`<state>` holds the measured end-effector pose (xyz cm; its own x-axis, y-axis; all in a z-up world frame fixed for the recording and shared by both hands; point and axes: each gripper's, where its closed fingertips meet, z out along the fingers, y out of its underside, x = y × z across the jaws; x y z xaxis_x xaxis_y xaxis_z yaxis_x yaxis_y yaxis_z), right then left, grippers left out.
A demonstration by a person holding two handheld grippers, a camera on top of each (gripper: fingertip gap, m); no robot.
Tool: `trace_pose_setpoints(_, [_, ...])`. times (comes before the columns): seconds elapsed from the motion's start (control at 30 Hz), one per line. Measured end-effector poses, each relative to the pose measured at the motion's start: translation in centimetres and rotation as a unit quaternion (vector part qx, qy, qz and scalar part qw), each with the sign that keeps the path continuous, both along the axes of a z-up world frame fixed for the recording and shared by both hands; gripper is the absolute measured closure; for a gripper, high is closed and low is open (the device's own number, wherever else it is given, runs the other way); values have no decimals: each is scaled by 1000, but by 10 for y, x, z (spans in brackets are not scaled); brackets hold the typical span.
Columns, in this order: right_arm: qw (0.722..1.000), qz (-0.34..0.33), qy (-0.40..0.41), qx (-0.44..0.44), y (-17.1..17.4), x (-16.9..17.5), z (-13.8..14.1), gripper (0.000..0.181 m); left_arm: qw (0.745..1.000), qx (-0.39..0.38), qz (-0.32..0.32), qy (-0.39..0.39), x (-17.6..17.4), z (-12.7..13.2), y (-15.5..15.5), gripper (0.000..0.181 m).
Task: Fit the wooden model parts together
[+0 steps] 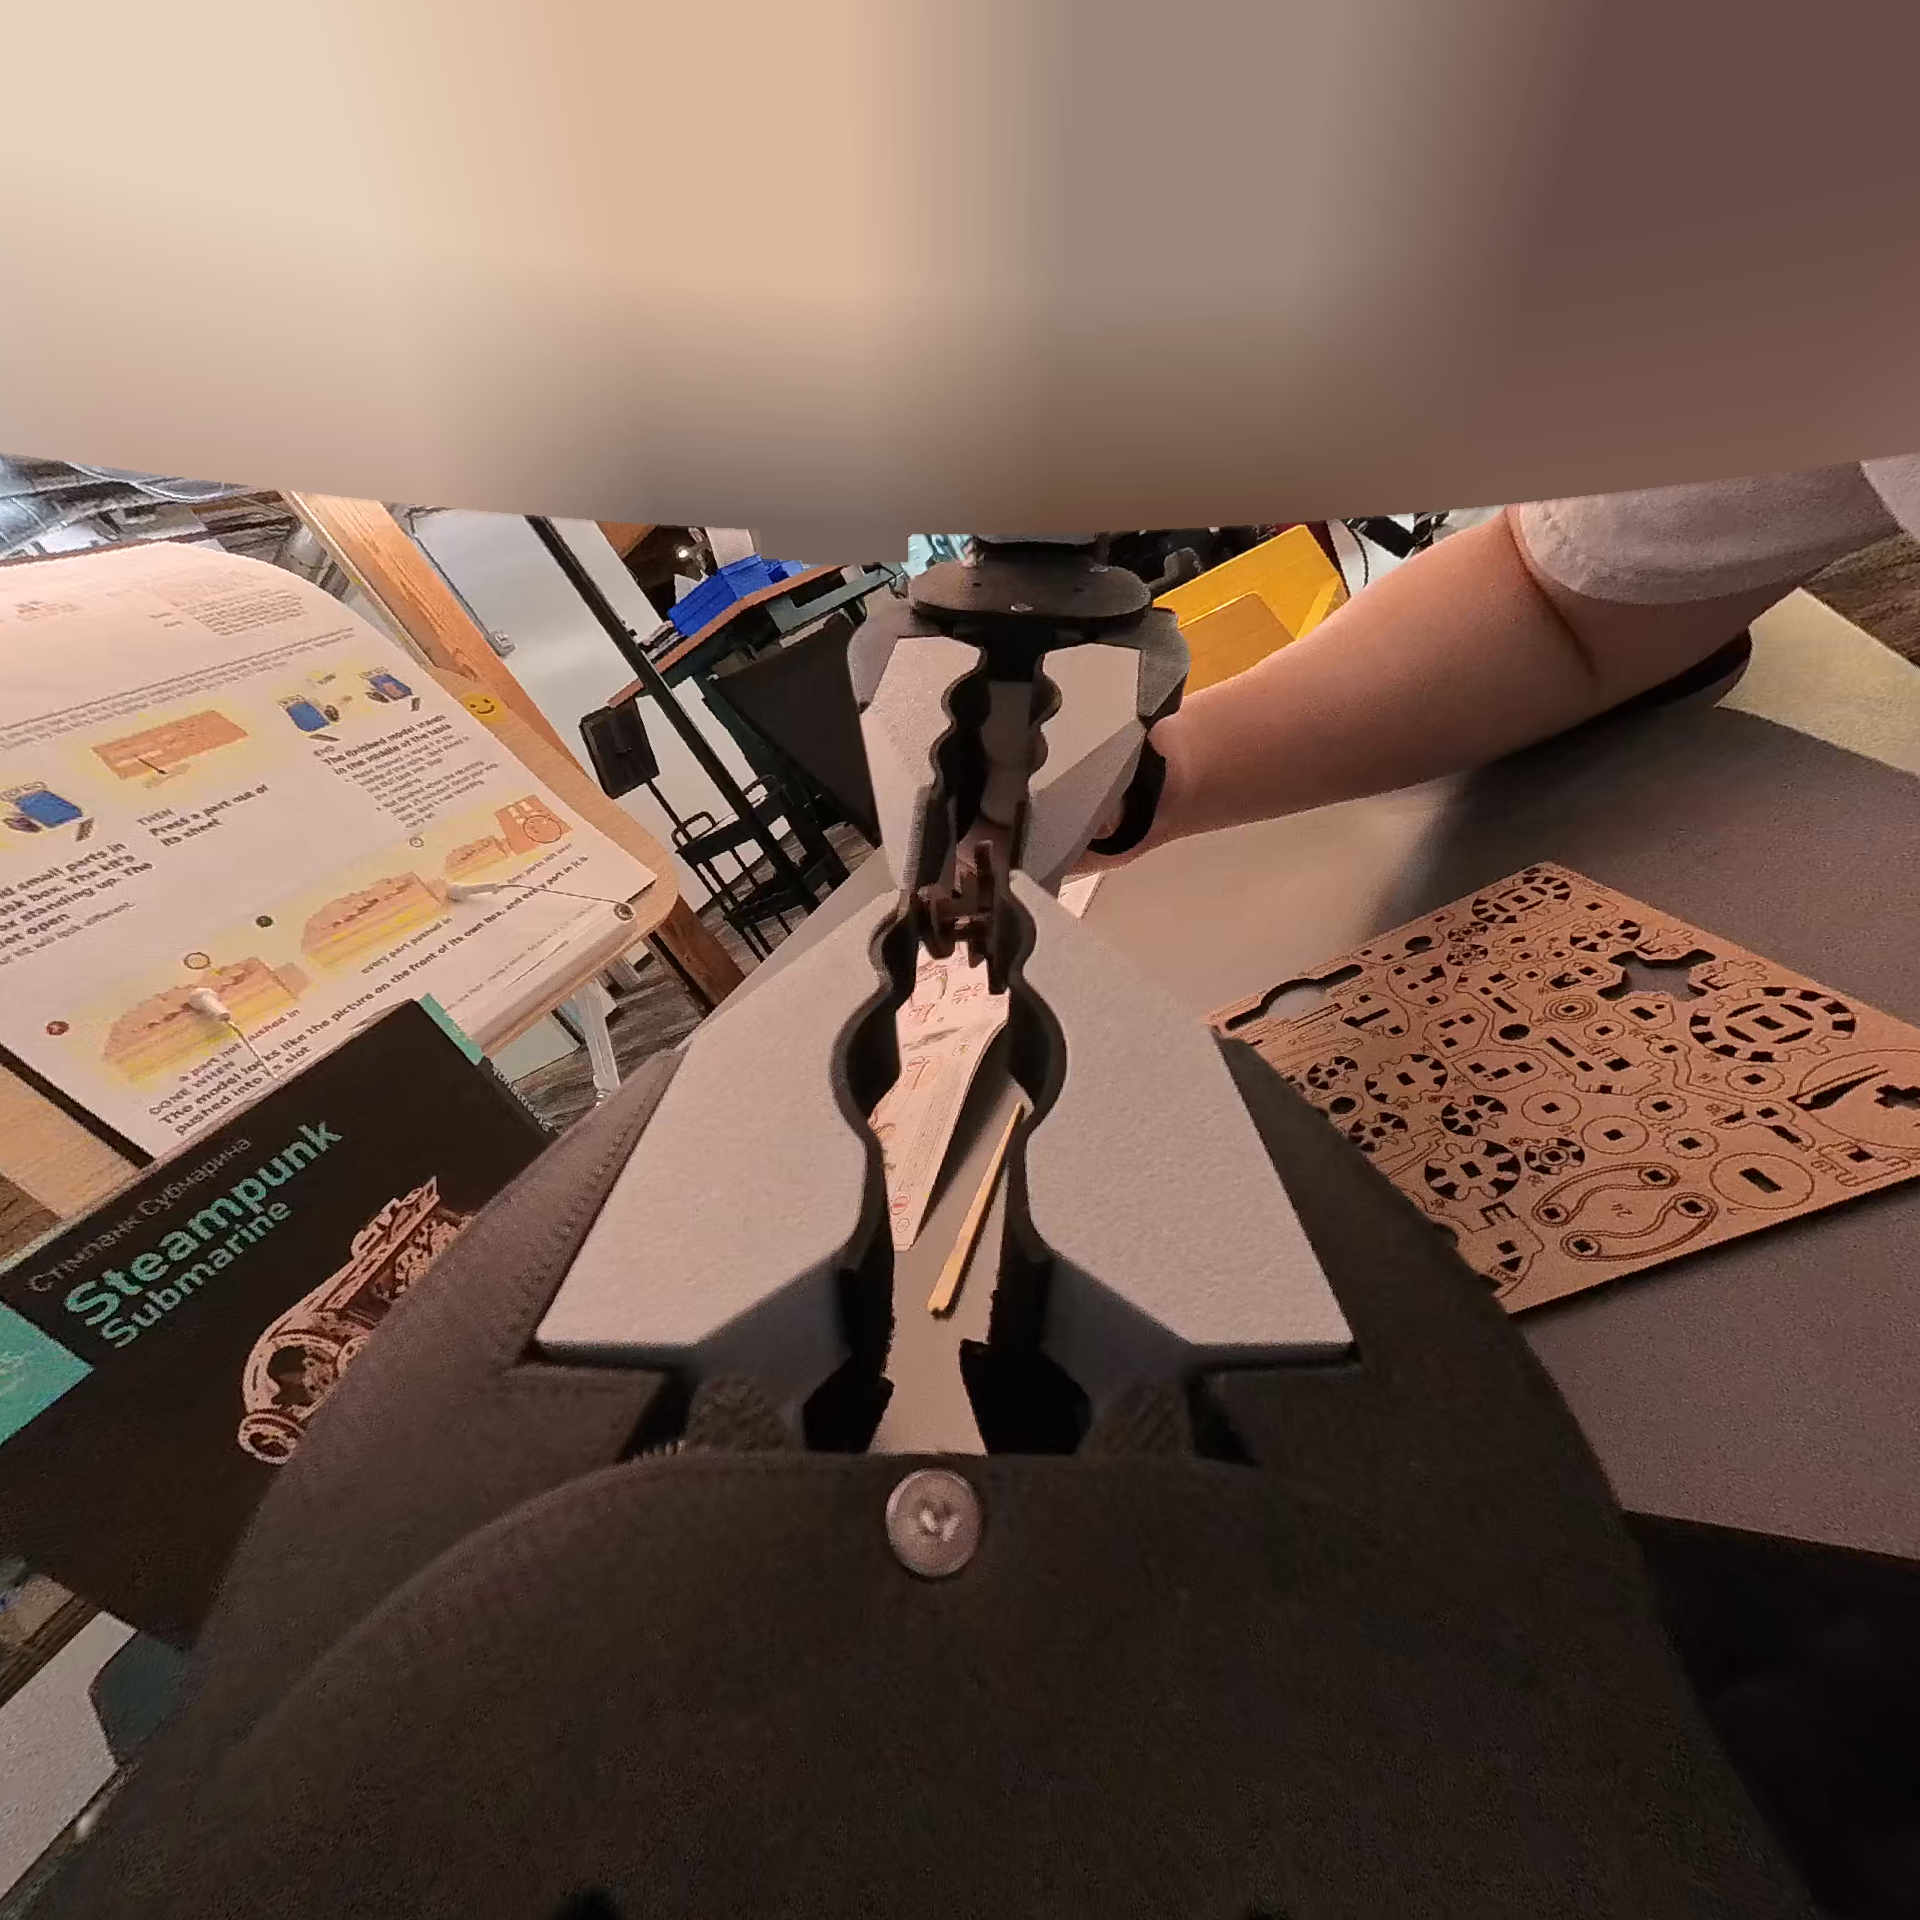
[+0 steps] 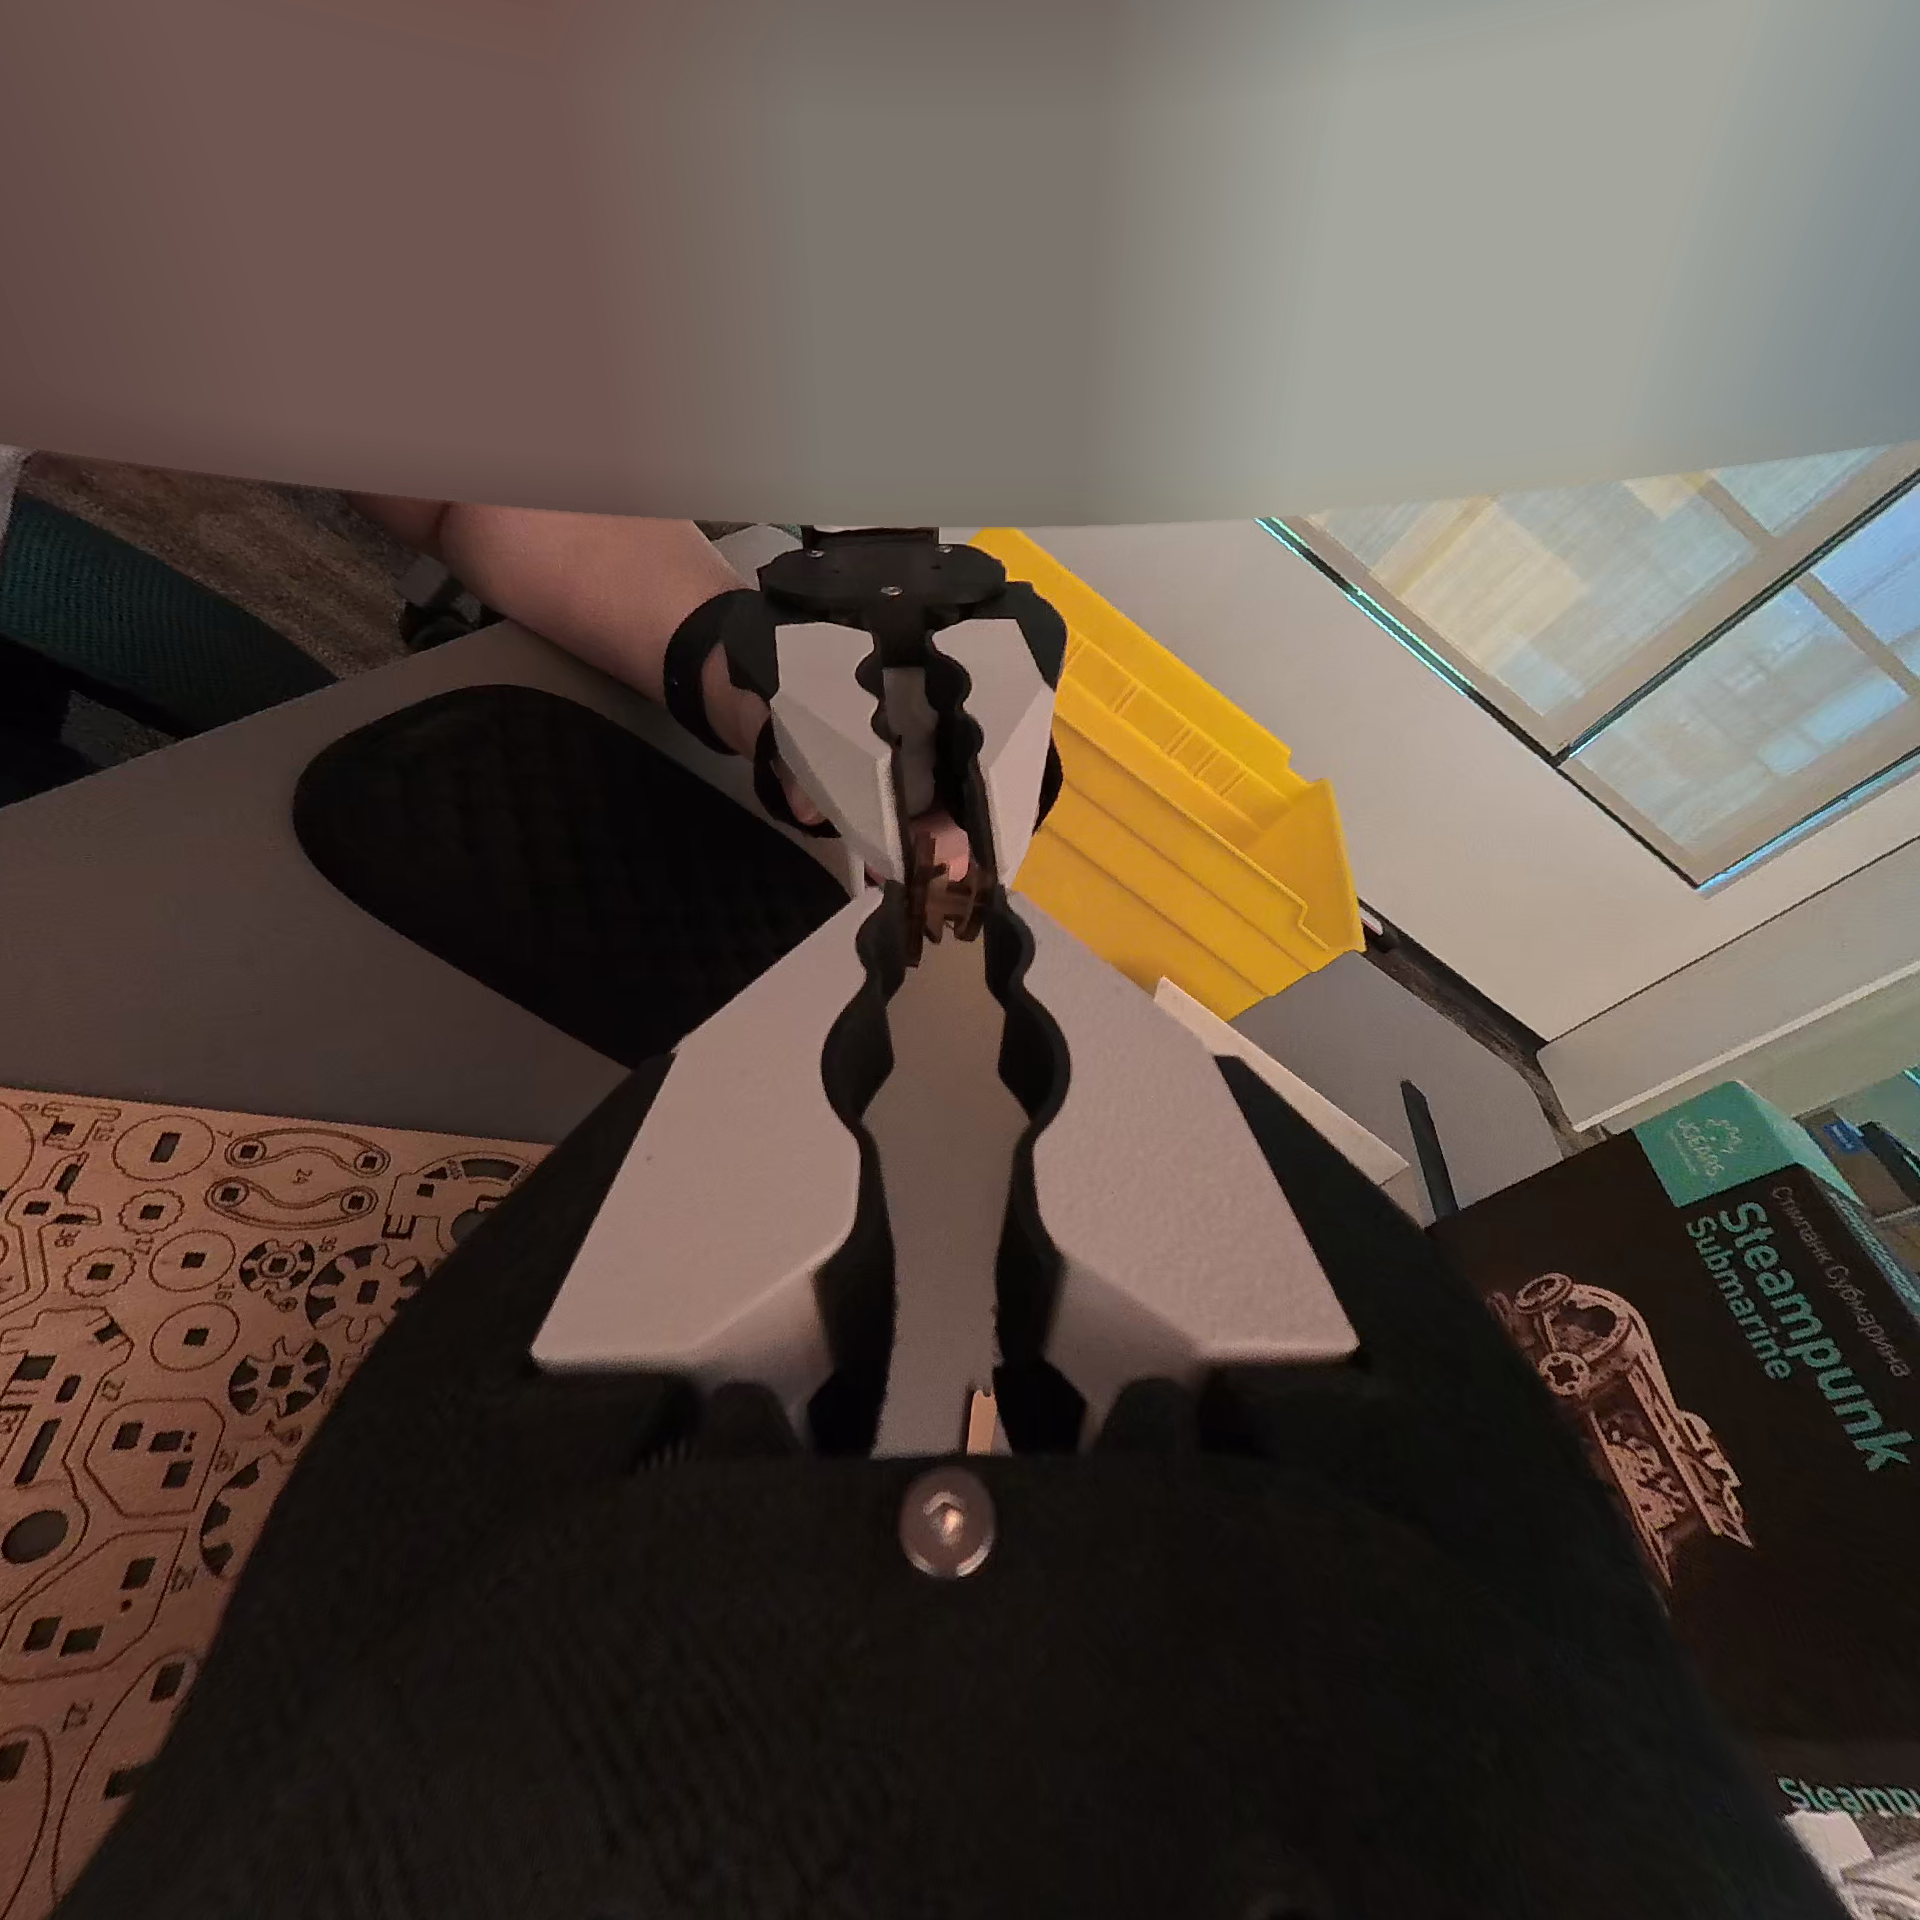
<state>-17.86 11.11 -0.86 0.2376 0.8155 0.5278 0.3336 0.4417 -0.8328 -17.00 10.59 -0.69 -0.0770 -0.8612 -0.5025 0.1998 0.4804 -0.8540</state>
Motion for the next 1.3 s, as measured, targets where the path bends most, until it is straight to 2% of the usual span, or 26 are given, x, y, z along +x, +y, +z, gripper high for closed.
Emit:
trace_pose_setpoints(0.73, [1000,-12,22,4,4,0,4,167,1000,-10,13,-7,0,4,3,169])
trace_pose_setpoints(0.9, [999,15,42,4,6,4,-1,167,1000,-13,24,15,3,-1,7,167])
trace_pose_setpoints(1.0, [999,17,43,22,6,8,0,168,998,-54,31,7,5,1,15,149])
trace_pose_setpoints(1.1, [996,40,70,29,0,8,7,168,995,-96,8,14,4,3,16,145])
trace_pose_setpoints(1.2, [994,57,88,28,-4,6,10,167,998,-59,4,0,2,5,8,154])
trace_pose_setpoints(1.3, [990,84,111,6,-9,3,11,168,998,-53,-4,14,5,0,1,149])
